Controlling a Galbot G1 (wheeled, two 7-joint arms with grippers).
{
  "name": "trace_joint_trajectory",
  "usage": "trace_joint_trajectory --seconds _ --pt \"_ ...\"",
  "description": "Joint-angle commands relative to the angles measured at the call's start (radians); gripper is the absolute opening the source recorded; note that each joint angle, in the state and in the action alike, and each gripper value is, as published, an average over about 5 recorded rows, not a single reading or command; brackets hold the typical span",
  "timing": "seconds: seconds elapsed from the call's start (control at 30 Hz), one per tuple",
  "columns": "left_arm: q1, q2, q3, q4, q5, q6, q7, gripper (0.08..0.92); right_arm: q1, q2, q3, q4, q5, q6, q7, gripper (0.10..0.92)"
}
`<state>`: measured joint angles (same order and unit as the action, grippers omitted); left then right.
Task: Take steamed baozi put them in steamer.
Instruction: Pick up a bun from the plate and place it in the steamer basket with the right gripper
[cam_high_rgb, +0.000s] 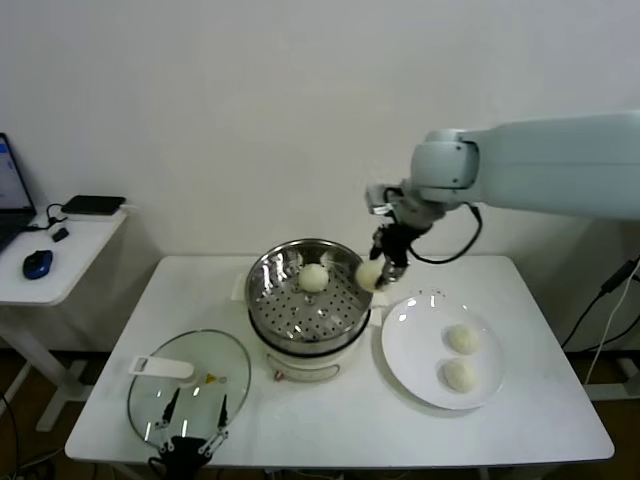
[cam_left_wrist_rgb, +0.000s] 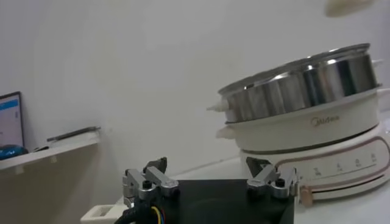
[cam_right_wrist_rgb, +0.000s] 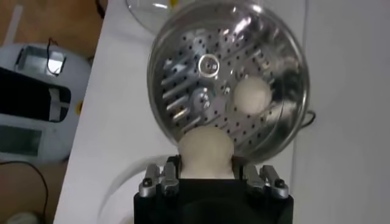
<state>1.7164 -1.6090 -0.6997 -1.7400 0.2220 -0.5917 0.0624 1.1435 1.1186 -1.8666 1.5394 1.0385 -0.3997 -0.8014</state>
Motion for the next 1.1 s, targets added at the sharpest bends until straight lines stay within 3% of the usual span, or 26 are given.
trace_joint_trajectory --seconds 0.03,0.63,1.1 --pt "0.011 -0.004 -0.007 -0.010 0.005 -0.001 0.000 0.823 -0.099 0.224 0.149 -0.116 0.088 -0.068 0.042 0.560" --pt "0.000 -0.006 -0.014 -0.005 0.000 0.003 0.003 0.823 -0.415 0.414 0.190 -0.464 -0.061 -0.051 0.033 0.560" --pt "-0.019 -0.008 -0.018 0.008 -0.004 0.006 0.003 0.823 -0.512 0.451 0.212 -0.580 -0.114 -0.031 0.027 0.563"
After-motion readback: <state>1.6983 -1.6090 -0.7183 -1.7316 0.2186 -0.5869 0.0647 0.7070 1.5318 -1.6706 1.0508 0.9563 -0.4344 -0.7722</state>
